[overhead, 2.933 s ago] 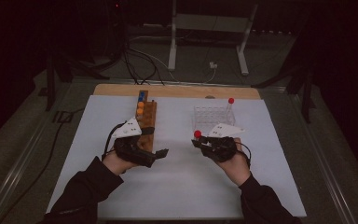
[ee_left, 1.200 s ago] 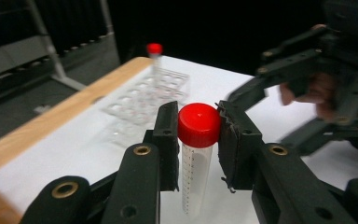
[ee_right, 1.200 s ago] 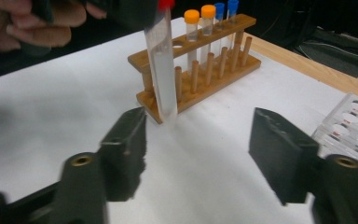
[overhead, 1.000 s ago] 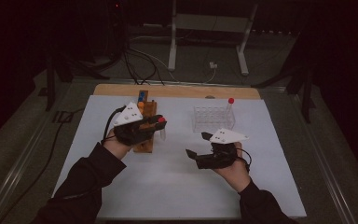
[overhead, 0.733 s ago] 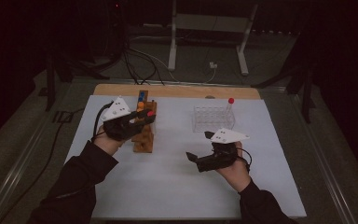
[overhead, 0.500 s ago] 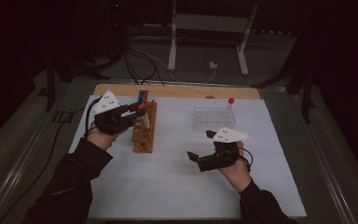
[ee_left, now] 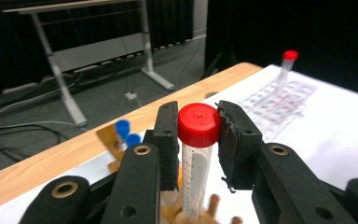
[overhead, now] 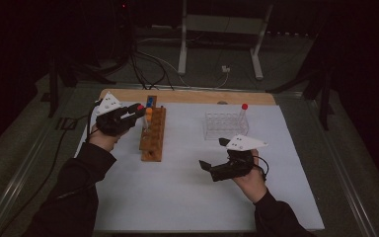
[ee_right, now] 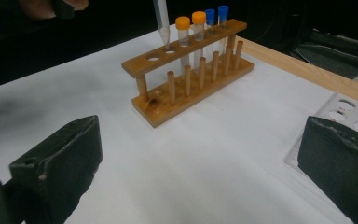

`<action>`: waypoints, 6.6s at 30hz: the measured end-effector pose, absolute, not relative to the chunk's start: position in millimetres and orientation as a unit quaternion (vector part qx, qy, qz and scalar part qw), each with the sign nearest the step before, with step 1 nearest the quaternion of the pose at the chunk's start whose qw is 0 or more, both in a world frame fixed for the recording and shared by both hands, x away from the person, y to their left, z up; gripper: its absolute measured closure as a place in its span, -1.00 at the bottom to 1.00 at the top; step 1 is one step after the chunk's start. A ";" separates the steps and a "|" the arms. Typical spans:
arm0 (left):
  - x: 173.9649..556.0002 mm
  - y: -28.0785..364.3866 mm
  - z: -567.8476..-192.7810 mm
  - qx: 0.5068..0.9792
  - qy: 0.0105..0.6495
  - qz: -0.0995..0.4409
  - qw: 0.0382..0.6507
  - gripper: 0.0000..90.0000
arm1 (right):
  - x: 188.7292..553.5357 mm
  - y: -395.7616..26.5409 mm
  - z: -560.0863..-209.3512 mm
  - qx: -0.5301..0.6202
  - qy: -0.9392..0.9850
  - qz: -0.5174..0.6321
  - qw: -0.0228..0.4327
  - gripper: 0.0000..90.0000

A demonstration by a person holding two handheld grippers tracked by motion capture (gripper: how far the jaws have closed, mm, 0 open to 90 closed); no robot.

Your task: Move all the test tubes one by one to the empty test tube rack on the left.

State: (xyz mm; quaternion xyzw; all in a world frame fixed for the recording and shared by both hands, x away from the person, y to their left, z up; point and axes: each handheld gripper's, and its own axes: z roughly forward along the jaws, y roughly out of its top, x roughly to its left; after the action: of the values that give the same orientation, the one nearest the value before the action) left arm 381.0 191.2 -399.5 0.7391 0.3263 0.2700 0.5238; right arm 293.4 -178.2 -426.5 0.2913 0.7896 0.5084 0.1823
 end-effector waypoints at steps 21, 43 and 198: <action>391.4 181.5 -447.7 0.758 0.348 0.244 0.495 0.59 | 294.3 -181.2 -427.7 0.293 0.790 0.509 0.178 -1.00; 359.1 185.3 -439.4 0.762 0.331 0.209 0.516 -0.66 | 336.4 -219.0 -403.3 0.313 0.760 0.524 0.222 -1.00; 341.8 173.8 -371.4 0.771 0.255 0.252 0.527 0.59 | 286.2 -201.2 -439.2 0.288 0.808 0.483 0.176 -1.00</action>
State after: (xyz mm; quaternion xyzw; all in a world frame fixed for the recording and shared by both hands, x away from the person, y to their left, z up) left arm 341.8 173.8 -371.4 0.7705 0.2551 0.2519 0.5271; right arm 286.2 -201.2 -439.2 0.2876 0.8081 0.4828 0.1761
